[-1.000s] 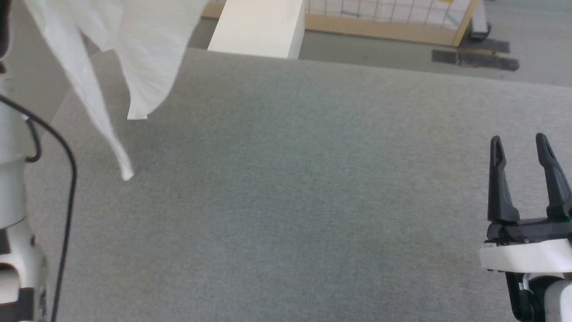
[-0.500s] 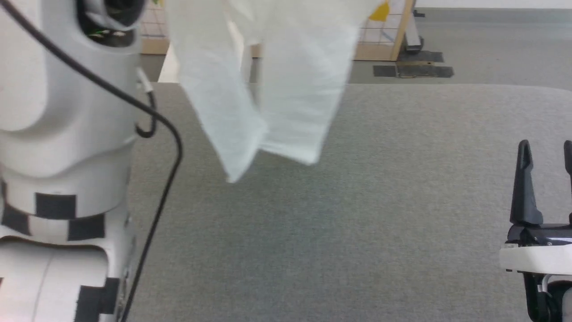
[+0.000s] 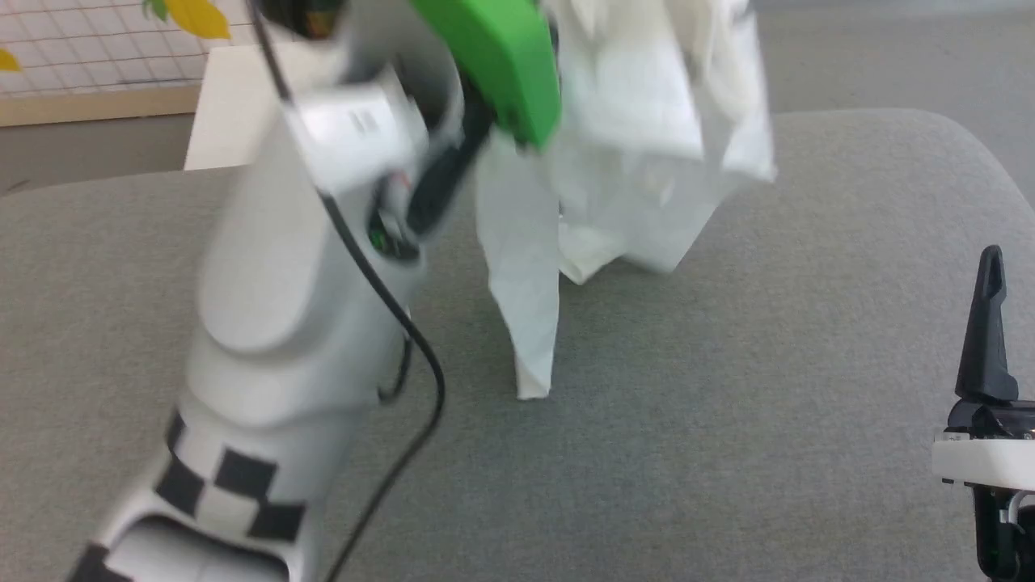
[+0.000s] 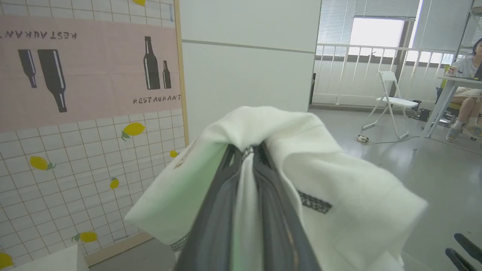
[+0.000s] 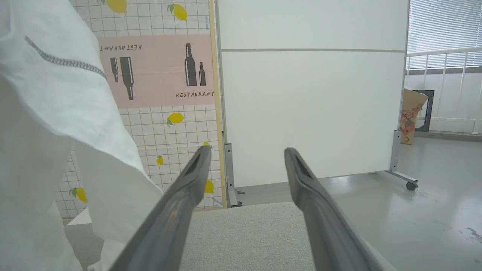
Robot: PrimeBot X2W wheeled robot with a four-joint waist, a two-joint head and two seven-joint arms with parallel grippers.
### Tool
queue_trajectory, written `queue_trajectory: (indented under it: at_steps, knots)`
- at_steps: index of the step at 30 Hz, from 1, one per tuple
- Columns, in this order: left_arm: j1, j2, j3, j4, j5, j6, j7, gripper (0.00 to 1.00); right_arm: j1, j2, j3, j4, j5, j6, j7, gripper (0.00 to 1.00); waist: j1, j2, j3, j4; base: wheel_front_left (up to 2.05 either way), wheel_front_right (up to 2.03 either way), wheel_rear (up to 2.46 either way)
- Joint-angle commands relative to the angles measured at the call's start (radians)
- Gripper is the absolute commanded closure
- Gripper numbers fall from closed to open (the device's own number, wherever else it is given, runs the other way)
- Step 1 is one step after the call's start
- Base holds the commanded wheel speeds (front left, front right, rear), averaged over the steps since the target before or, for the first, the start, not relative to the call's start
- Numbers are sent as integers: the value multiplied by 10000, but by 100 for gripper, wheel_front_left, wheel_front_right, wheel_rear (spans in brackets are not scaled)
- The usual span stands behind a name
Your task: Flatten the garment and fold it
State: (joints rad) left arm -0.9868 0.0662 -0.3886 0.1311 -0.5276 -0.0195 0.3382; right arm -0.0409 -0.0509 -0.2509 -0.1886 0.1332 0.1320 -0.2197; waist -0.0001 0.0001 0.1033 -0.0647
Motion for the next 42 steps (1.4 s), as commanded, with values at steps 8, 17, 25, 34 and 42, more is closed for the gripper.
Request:
queue_trajectory:
  at_steps: [8, 17, 25, 34, 42]
  knots:
    - [3450, 934, -1079, 814, 790, 238, -245, 100, -107, 6, 216, 11, 182, -13, -20, 0, 1, -1, 758, -467, 0, 0, 0]
    - [5718, 1344, -1841, 1614, 1116, 558, -401, 59, -146, 7, 332, 367, 131, -13, -87, 0, 1, -1, 966, 15, 0, 0, 0]
    - [5819, 869, -1119, 1144, 738, 971, -2108, 0, -173, 7, 396, 581, -12, -13, -73, 0, 1, -1, 518, 572, 0, 0, 0]
    - [7580, 1400, 1024, -1886, 609, 2452, -4626, 0, 164, 7, 376, 717, 34, -13, -75, 0, 1, -1, 172, 577, 0, 0, 0]
    - [10347, 1713, 1987, -3174, 1594, 3248, -5951, 0, 511, 7, 281, 874, 68, -13, -67, 0, 1, -1, 106, 512, 0, 0, 0]
